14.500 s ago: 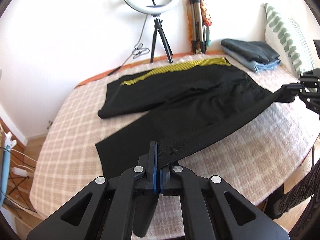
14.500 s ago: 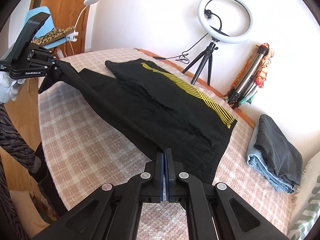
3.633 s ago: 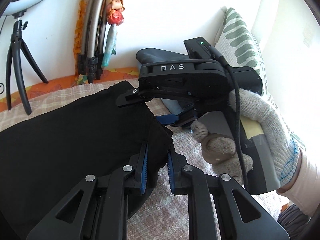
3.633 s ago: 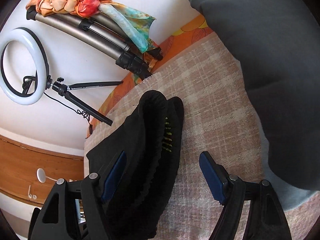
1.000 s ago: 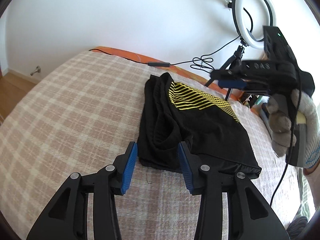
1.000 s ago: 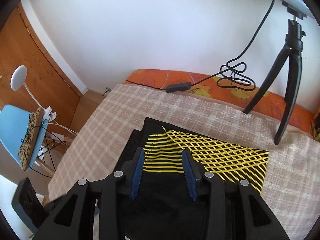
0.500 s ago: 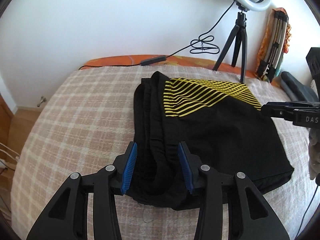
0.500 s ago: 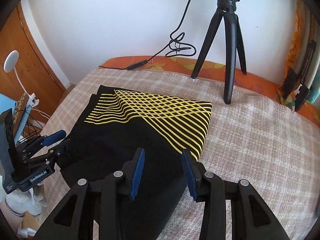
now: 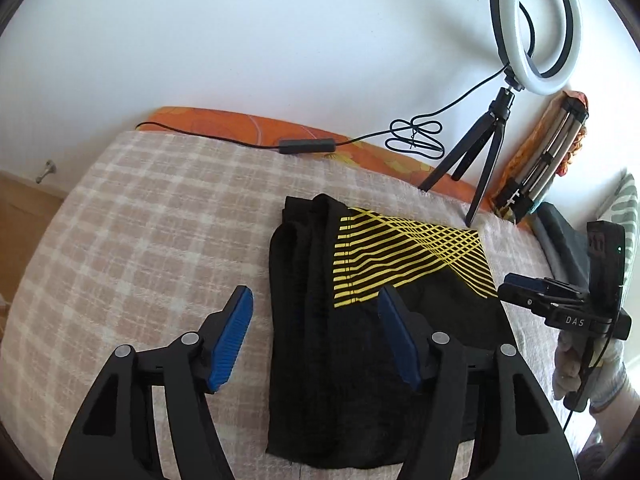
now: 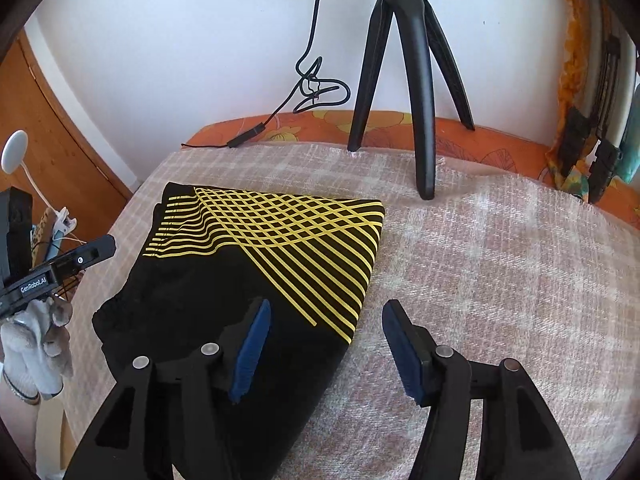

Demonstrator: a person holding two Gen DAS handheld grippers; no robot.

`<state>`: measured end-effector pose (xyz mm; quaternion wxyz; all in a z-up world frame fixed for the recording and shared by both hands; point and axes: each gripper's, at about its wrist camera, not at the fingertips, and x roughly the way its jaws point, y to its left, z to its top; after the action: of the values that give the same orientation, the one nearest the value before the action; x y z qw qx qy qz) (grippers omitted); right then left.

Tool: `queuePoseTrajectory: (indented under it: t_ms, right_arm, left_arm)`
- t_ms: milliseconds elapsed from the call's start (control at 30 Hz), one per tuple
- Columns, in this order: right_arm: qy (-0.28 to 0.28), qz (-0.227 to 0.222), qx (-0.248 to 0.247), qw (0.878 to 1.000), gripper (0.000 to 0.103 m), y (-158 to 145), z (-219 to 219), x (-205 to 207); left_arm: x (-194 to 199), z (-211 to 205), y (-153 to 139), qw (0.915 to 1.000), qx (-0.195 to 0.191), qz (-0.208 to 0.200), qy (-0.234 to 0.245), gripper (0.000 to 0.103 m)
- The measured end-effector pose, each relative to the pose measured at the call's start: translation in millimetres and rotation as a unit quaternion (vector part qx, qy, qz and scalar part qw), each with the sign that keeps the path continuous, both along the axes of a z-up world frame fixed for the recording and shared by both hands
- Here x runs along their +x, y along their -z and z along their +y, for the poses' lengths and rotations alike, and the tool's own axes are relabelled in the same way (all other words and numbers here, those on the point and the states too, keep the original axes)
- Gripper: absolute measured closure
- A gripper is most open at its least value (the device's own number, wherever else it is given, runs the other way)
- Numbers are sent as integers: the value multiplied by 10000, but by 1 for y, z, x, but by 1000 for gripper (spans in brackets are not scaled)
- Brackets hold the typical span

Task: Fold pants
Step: 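Grasp the folded shorts edge with the left gripper while the right gripper grasps the waistband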

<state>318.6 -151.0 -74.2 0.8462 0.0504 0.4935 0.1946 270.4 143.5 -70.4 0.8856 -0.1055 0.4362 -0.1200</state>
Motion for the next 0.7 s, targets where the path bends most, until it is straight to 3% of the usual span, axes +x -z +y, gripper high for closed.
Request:
queuePoseTrajectory:
  t_ms: [233,367,567,700]
  right_arm:
    - [64,224,315,9992,39,14,-9,24]
    - [98,262,370,9989,39,20,-9,35]
    - [-13,153,427,9990,38,23,-8,42]
    - [-94,70,347,9993,45,22,-12,39]
  left_arm:
    - [51,-20,9,9987,397,255,207,38]
    - [69,-24,19,9952,839,394,302,38]
    - [76,-25,32,9943,831,422,523,38]
    - [75,-31,42,9933,909,339,624,39]
